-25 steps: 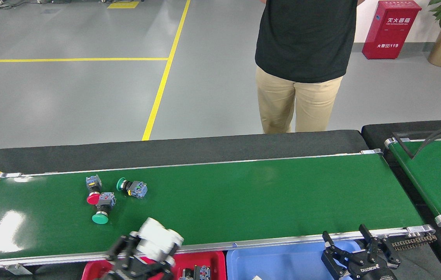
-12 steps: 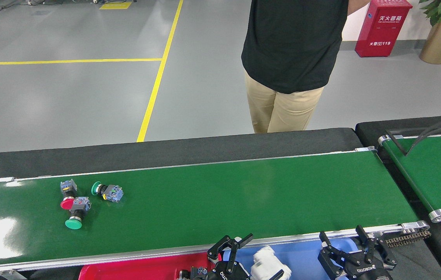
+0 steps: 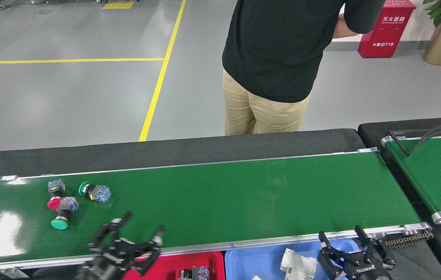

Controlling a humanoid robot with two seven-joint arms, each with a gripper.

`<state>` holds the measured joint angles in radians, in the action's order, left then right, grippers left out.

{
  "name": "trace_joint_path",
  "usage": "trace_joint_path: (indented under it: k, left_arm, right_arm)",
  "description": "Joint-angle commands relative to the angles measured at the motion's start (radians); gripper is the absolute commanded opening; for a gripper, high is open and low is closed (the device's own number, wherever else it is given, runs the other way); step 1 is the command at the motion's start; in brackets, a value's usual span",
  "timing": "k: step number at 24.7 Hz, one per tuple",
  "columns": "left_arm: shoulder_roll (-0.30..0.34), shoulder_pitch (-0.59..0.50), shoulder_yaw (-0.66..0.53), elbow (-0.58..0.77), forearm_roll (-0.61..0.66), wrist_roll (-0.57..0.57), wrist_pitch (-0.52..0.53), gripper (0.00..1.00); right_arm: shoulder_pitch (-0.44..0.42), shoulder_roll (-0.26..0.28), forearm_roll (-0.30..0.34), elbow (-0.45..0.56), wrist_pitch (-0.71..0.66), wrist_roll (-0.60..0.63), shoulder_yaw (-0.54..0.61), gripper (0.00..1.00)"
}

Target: Pick switch part from conveyor to tray

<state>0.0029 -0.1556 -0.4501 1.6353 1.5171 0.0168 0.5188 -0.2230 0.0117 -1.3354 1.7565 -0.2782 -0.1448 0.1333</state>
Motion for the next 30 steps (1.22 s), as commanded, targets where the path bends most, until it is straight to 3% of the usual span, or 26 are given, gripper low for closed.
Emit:
trace_joint_path:
  k: [1, 4, 8, 12, 16, 21, 30]
  left_arm:
    - [0.0, -0.039, -0.098, -0.023, -0.003, -0.075, -0.002, 1.0]
    - [0.009, -0.153, -0.145, -0.057, -0.003, -0.15, -0.003, 1.0]
    - [0.009, -0.148, -0.147, -0.075, -0.005, -0.147, -0.006, 1.0]
    - [0.049, -0.03, -0.147, -0.115, -0.008, -0.1, -0.006, 1.0]
    - [0.112, 0.137, -0.141, -0.281, 0.0, -0.066, -0.016, 1.0]
    - [0.22, 0.278, -0.065, -0.509, 0.002, -0.075, -0.17, 1.0]
    - [0.333, 0.507, -0.004, -0.861, 0.002, -0.089, -0.341, 0.98]
  right_arm:
    - [0.008, 0.004, 0.002, 0.014, -0.003, 0.004, 0.003, 0.99]
    - [0.008, 0.002, 0.002, 0.014, -0.003, 0.004, 0.003, 0.99]
    - [0.008, 0.002, 0.004, 0.014, -0.003, 0.005, 0.003, 0.99]
    - [0.008, -0.003, 0.005, 0.014, -0.004, 0.007, 0.003, 0.99]
    - [0.011, -0.004, 0.005, 0.014, -0.004, 0.007, 0.003, 0.99]
    - [0.011, -0.007, 0.007, 0.014, -0.004, 0.007, 0.003, 0.99]
    - [0.02, -0.016, 0.007, 0.014, -0.006, 0.008, 0.003, 0.99]
